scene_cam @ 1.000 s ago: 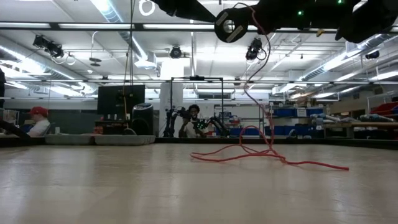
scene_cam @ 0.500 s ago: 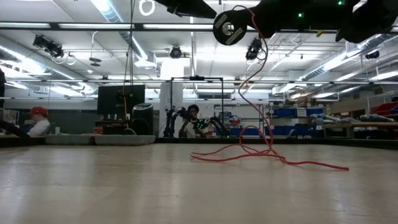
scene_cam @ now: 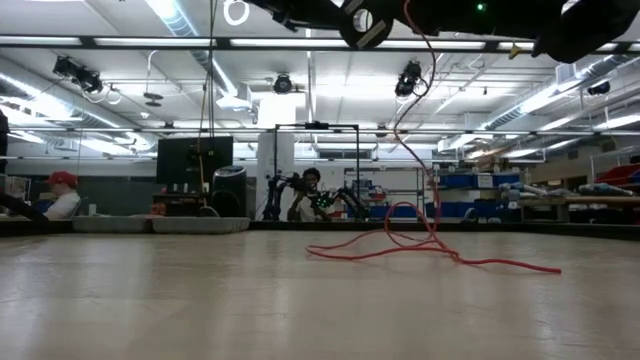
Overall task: Coil cords
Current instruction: Coil the red wire onto the spool
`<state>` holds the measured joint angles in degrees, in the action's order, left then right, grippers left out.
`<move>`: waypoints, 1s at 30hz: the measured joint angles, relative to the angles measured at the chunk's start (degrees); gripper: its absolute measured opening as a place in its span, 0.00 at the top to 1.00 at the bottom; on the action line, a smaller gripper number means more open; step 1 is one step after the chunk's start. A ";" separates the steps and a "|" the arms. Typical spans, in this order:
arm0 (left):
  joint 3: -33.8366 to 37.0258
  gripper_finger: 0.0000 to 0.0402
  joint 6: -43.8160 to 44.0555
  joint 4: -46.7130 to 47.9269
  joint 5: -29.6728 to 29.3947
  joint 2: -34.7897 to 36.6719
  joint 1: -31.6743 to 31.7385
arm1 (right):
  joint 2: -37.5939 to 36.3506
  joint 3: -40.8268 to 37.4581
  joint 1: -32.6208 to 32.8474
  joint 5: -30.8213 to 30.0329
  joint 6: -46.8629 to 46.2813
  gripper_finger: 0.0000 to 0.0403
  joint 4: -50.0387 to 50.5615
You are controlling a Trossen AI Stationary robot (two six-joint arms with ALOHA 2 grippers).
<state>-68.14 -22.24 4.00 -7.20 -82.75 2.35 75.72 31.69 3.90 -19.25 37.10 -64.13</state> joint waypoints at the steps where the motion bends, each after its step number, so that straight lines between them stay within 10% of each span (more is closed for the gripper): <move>1: 0.00 0.75 0.00 -0.38 0.00 -0.12 -0.04 | 0.00 0.36 0.00 0.01 -0.02 1.00 0.01; 9: -0.04 0.97 -0.39 -1.04 0.18 -1.84 -0.08 | 0.00 0.96 0.00 0.00 -2.39 0.98 2.07; 18: 0.04 1.00 -0.28 -0.67 -0.78 -1.92 -0.09 | -0.07 1.07 -0.48 2.10 -6.49 0.80 4.33; 30: -0.07 1.00 -0.57 3.81 -4.49 0.65 0.57 | -10.64 0.94 3.19 -12.45 5.67 0.69 16.63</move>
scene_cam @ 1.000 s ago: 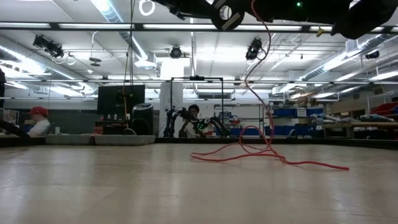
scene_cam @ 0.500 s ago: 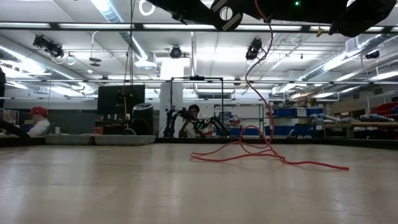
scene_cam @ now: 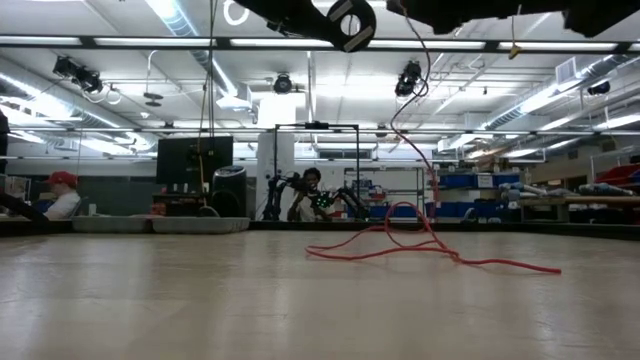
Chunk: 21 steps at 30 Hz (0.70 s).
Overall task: Coil cords
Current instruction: Coil the red wire onto the spool
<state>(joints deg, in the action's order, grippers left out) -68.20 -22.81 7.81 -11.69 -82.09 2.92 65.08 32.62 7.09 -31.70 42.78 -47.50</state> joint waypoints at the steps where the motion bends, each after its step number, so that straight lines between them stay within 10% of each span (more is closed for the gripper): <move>1: 0.00 1.00 0.07 0.73 -0.02 0.50 0.25 | -1.67 0.00 0.09 -0.07 0.32 0.70 3.11; 12: 0.00 1.00 -6.04 2.82 1.31 3.42 4.73 | -9.68 -0.02 -4.41 20.65 -27.00 0.74 22.28; 21: -8.33 1.00 -10.32 4.10 1.46 3.37 9.93 | -7.52 0.00 -5.33 11.85 -19.59 0.75 18.25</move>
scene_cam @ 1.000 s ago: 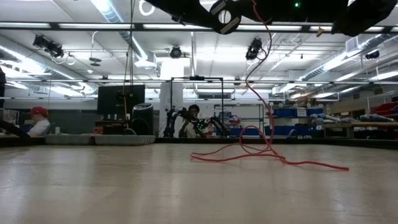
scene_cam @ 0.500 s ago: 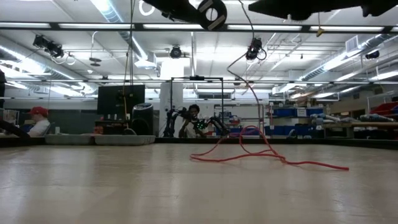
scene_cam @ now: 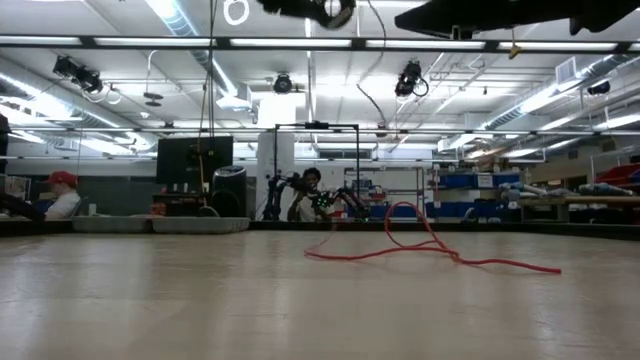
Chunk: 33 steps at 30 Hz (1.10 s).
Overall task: Coil cords
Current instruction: Coil the red wire onto the spool
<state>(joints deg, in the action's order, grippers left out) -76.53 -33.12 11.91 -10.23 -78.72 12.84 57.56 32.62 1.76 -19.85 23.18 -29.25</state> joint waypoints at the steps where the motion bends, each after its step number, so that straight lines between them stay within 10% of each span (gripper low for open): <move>1: -2.22 1.00 0.01 1.33 0.72 0.00 0.69 | 0.00 0.00 0.00 -0.22 0.02 0.75 -1.15; 12: -20.65 1.00 9.53 22.86 14.41 0.13 7.92 | 0.24 0.00 -1.04 -0.19 1.07 0.76 -9.49; 23: -15.22 1.00 24.38 36.12 11.60 0.28 2.45 | 0.24 0.00 -1.75 0.07 -0.55 0.76 -10.05; 33: -11.93 1.00 26.56 22.04 12.21 -0.42 -0.66 | 0.20 0.00 0.49 5.26 -4.85 0.77 -2.41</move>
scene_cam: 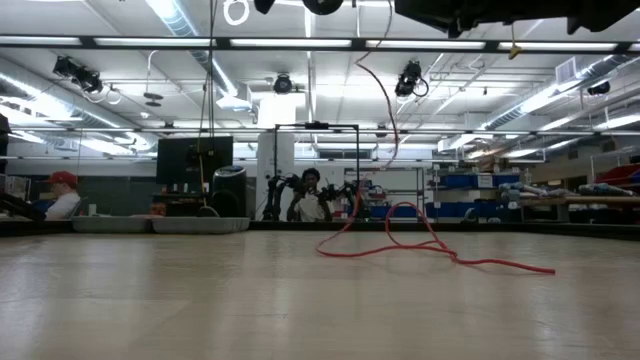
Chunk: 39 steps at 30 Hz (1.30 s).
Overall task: Coil cords
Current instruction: Coil the red wire onto the spool
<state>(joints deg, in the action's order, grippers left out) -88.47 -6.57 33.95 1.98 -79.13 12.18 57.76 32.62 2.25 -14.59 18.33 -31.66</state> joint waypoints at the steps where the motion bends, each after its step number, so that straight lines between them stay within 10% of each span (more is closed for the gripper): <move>1: 0.00 1.00 0.36 -0.17 -0.13 0.00 -0.25 | -0.07 0.00 0.12 0.04 -0.93 0.77 0.84; 15: 0.00 1.00 -3.63 -2.84 -3.86 0.02 -5.86 | 0.15 0.00 0.65 20.49 -16.97 0.78 4.36; 39: 0.02 1.00 -5.20 -8.28 -7.88 -4.20 -9.61 | 0.41 0.02 1.15 14.67 -10.43 0.71 5.81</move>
<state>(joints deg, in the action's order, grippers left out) -88.44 -11.77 25.67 -5.90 -83.33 2.57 58.17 32.64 3.40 0.08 7.90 -25.85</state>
